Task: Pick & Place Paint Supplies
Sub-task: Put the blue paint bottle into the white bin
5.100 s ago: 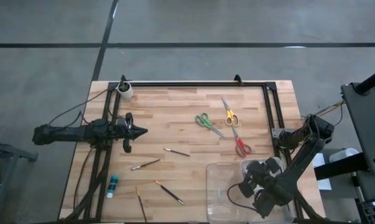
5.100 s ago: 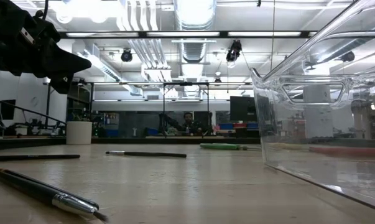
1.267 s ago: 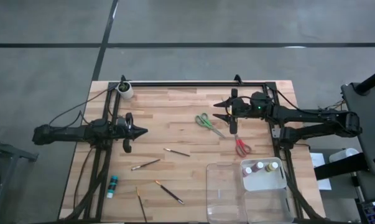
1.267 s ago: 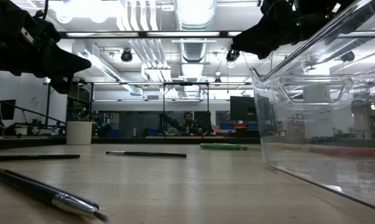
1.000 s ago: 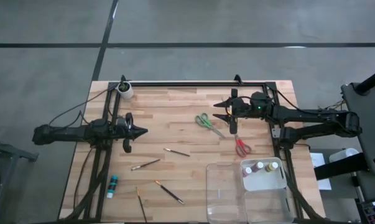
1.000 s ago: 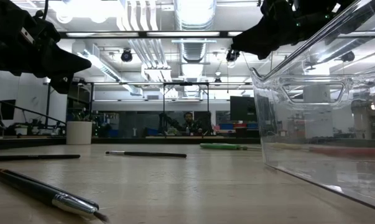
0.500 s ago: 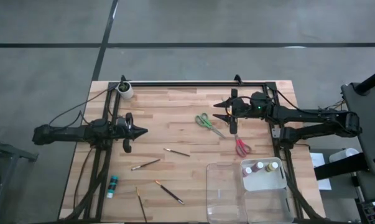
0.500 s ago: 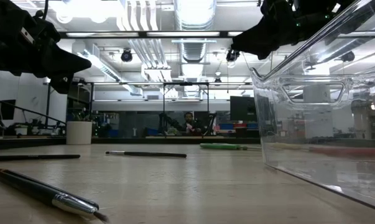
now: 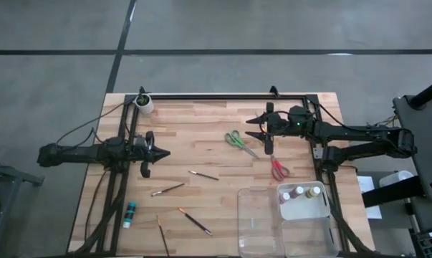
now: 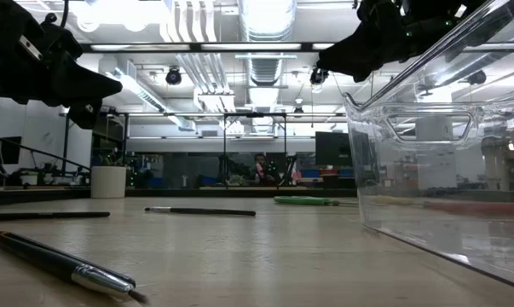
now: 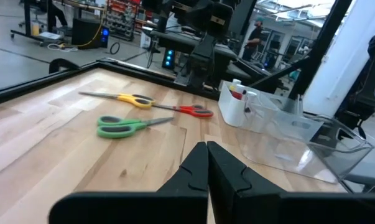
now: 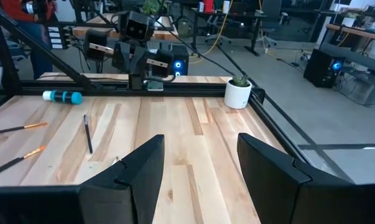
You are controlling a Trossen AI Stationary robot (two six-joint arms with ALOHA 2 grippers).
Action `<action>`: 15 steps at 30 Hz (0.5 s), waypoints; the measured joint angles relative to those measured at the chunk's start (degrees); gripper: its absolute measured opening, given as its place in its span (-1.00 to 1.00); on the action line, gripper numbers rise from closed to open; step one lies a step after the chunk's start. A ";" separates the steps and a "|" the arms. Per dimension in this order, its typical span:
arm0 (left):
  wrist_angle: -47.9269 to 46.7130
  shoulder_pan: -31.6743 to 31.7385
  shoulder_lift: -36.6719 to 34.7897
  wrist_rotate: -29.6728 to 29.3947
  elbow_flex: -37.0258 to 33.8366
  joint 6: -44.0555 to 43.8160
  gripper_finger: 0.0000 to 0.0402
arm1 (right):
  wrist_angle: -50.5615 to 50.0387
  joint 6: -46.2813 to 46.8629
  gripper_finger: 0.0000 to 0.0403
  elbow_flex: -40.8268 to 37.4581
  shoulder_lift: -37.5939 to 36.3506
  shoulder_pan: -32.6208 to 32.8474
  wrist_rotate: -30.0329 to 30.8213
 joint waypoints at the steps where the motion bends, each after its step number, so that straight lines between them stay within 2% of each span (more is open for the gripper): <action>1: -0.02 -0.02 0.00 0.00 0.00 0.00 -1.00 | 0.01 0.00 0.00 0.00 0.00 0.00 0.00; 6: 0.05 -0.02 0.00 0.01 0.02 -0.36 -1.00 | 0.02 0.00 0.00 -0.02 0.00 0.00 0.00; 10: -0.26 0.04 0.00 0.02 0.25 -4.35 -1.00 | 0.02 0.00 0.00 -0.01 0.00 0.00 0.02; 15: -13.21 0.12 0.03 -3.99 7.77 -15.90 -1.00 | 0.02 0.00 0.00 0.00 0.00 0.00 0.13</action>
